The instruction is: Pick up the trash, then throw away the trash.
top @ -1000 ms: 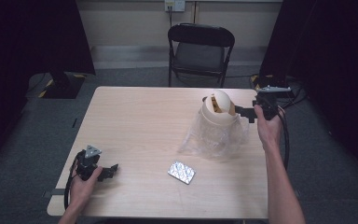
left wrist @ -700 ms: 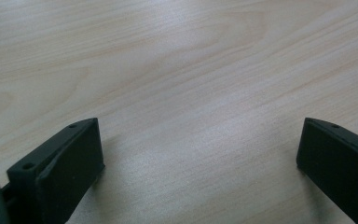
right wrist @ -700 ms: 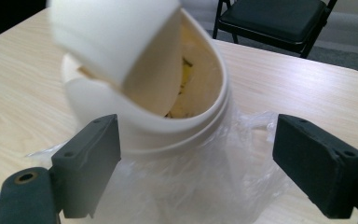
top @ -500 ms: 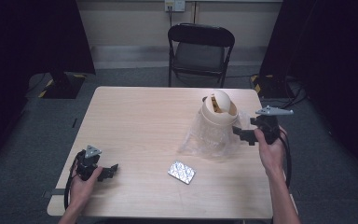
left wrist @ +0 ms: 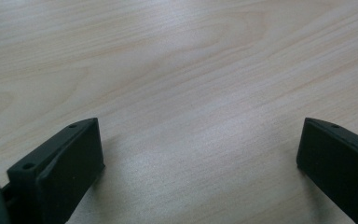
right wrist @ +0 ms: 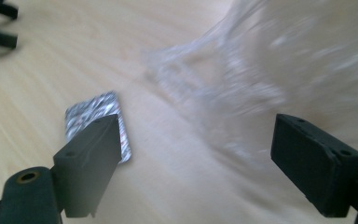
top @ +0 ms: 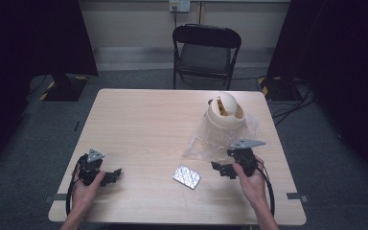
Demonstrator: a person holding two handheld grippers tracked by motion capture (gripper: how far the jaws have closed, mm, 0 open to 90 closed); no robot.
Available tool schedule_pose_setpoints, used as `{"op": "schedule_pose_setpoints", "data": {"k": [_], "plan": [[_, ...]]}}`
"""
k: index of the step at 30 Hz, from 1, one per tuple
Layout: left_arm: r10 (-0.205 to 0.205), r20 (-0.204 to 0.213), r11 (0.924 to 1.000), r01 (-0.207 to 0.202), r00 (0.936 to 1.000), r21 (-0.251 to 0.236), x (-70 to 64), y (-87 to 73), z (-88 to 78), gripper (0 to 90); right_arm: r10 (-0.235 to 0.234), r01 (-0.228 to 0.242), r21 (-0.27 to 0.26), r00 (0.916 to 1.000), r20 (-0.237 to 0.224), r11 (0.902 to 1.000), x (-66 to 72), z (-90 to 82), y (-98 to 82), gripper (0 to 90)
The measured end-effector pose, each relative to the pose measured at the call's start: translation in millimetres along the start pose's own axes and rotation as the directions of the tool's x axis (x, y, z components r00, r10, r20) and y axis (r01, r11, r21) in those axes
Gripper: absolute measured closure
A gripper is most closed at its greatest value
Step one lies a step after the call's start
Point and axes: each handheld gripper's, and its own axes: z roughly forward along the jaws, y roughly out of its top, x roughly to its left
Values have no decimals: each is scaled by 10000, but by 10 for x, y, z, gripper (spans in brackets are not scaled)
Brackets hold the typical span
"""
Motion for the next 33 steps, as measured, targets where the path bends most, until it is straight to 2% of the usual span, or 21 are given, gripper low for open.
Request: {"op": "schedule_pose_setpoints", "data": {"k": [2, 9, 13, 18, 19, 27, 30, 33], "plan": [[5, 2, 10000, -5, 10000, 7, 0, 0, -1, 0, -239, 248, 261, 9992, -328, 9994, 120, 117, -49, 165], [1, 1, 10000, -1, 10000, 10, 0, 0, -1, 0, -525, 582, 752, 9958, -757, 9955, 243, 274, -139, 190], [1, 3, 10000, -1, 10000, 9, 0, 0, -1, 0, -813, 912, 871, 9904, -1119, 9920, 333, 373, -196, 195], [3, 2, 10000, -3, 10000, 4, 1, 0, 0, 0, -957, 1093, 857, 9842, -1491, 9903, 391, 500, -204, 178], [1, 1, 10000, -1, 10000, 7, 0, 0, -1, 0, -1146, 1296, 894, 9811, -1558, 9875, 418, 560, -196, 168], [3, 1, 10000, -3, 10000, 7, 0, 0, -1, 0, -1442, 1622, 1036, 9761, -1623, 9813, 466, 725, -167, 160], [6, 4, 10000, -6, 10000, 9, 0, 0, -1, 0, -1546, 1742, 984, 9713, -1805, 9798, 491, 753, -179, 160], [4, 2, 10000, -4, 10000, 6, 0, 0, -1, 0, -1760, 1953, 981, 9683, -1770, 9758, 536, 774, -182, 150]]}}
